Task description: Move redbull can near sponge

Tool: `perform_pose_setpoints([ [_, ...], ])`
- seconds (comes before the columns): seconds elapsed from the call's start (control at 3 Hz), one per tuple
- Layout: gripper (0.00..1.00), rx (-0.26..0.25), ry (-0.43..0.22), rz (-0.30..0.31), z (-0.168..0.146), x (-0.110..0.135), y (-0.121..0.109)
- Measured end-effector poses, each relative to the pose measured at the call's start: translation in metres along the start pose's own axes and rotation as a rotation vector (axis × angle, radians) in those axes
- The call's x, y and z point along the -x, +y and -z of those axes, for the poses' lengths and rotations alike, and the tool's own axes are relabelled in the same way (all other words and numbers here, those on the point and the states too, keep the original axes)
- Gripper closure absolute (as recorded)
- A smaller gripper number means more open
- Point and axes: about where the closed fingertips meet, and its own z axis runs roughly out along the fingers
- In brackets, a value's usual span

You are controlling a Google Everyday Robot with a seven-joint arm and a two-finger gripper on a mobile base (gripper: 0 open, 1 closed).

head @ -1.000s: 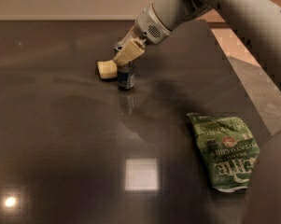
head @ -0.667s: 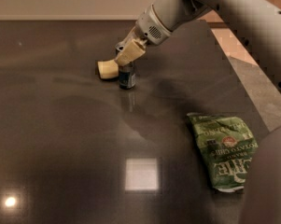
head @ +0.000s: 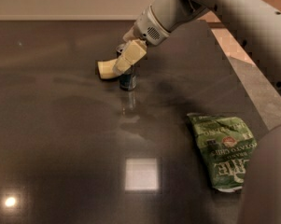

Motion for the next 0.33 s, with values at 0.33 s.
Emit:
perform_pose_setpoints([
  [0.33, 0.0, 0.0, 0.0, 0.0, -0.0001, 0.0, 0.0],
])
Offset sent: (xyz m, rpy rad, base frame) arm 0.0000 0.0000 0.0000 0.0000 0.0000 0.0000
